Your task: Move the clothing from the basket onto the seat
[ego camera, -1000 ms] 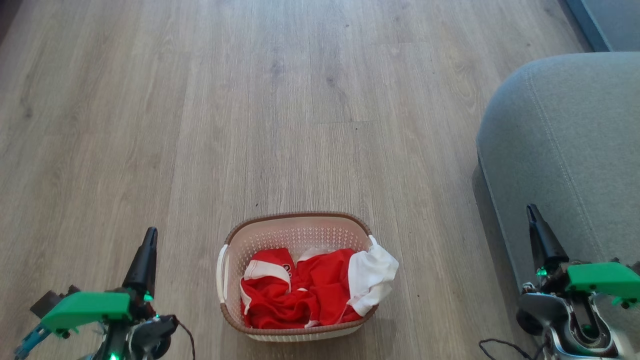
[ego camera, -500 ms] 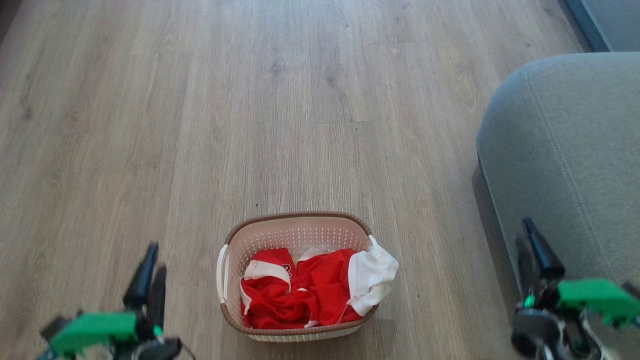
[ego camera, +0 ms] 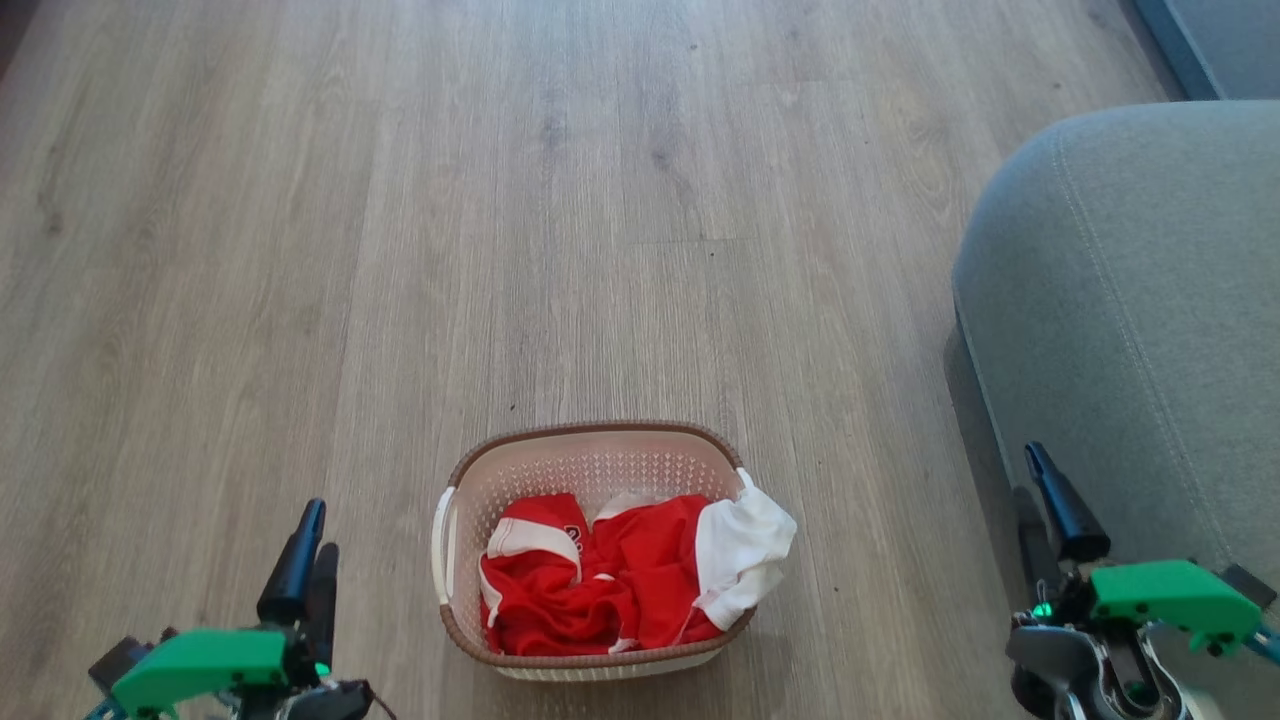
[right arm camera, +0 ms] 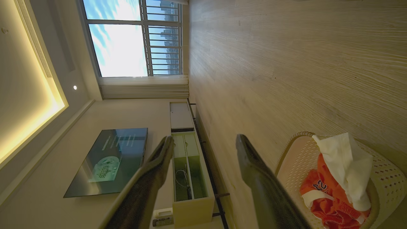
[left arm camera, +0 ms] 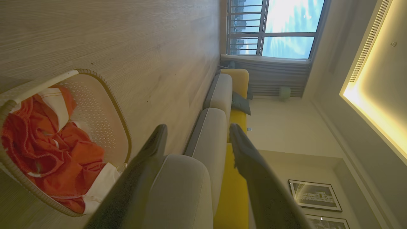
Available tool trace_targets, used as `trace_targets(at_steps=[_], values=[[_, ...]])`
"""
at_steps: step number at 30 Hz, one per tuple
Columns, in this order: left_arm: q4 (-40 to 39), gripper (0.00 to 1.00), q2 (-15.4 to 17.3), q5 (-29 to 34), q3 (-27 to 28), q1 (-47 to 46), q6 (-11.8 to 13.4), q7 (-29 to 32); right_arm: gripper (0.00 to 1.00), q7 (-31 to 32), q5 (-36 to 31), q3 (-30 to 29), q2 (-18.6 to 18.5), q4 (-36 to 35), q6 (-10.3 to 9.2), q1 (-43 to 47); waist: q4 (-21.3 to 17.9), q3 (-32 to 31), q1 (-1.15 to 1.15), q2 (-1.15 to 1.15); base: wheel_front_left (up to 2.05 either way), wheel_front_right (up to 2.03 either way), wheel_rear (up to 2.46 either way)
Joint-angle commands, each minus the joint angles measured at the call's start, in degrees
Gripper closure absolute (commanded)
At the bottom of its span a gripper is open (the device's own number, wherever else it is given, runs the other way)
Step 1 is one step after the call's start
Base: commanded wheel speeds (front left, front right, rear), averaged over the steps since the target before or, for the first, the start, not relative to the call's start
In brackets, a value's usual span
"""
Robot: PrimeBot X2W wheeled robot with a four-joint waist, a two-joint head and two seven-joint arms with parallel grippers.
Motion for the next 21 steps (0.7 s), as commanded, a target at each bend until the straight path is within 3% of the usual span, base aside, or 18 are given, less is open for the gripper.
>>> trace_targets(at_steps=[1,21], values=[[-1.3,0.0,0.7,0.8,0.1,-3.5,0.0,-0.7,0.0,-0.8,-0.6,0.4,-1.0,-1.5,0.01,-3.5,0.0,0.0,0.0,0.0,0.0,0.0,0.0],[0.1,0.0,1.4,12.7,0.3,-7.4,0.0,-4.2,0.0,-4.4,-11.0,2.5,-2.1,0.6,0.01,-8.2,-0.1,0.6,0.0,0.0,0.0,0.0,0.0]])
